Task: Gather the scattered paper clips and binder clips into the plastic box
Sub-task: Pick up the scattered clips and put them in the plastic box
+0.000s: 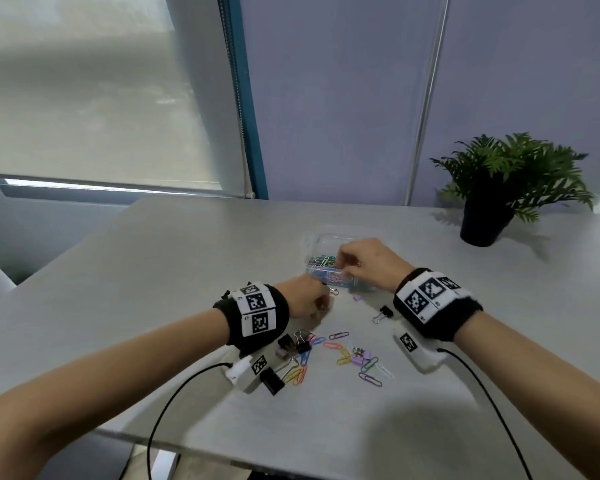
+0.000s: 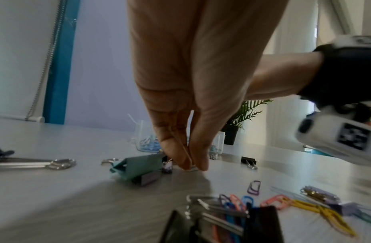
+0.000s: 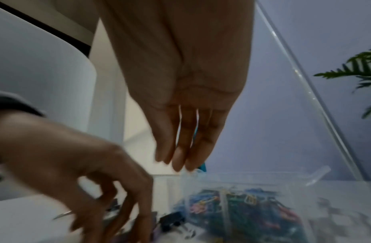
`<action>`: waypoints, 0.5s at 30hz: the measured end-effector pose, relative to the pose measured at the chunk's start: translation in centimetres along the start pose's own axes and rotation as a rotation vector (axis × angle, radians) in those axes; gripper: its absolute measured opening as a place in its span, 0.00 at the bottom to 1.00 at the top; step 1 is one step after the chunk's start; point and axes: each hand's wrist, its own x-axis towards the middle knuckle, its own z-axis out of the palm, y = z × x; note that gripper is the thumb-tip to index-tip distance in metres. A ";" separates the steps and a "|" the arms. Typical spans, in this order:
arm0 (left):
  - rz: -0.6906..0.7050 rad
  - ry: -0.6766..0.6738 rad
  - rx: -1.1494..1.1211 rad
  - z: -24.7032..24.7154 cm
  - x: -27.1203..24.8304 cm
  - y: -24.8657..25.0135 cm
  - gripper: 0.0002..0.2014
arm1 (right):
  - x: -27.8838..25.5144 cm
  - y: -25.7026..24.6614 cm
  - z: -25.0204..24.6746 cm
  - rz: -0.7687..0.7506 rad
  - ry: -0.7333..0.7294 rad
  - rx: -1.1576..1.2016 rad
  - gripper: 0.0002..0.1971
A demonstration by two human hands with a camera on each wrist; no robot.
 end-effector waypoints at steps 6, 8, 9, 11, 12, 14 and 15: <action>-0.020 -0.102 -0.068 -0.6 -0.3 0.6 0.16 | -4.3 -1.3 3.4 -0.024 -0.438 -0.127 0.21; -0.031 -0.137 -0.050 -0.7 -0.6 1.1 0.20 | -4.8 -1.5 3.9 -0.040 -0.415 -0.131 0.26; -0.036 -0.151 -0.040 -0.7 -0.7 1.4 0.22 | -5.0 -1.6 4.0 -0.037 -0.422 -0.127 0.28; -0.038 -0.167 -0.028 -0.6 -1.0 2.0 0.25 | -5.2 -1.9 3.8 -0.034 -0.473 -0.143 0.33; -0.038 -0.169 -0.026 -0.5 -1.2 2.2 0.25 | -5.3 -2.0 3.8 -0.041 -0.494 -0.163 0.34; -0.041 -0.158 -0.025 -0.2 -1.3 2.6 0.25 | -5.3 -2.2 3.8 -0.053 -0.487 -0.201 0.33; -0.044 -0.146 -0.021 0.0 -1.4 2.7 0.24 | -5.3 -2.2 4.0 -0.049 -0.458 -0.206 0.31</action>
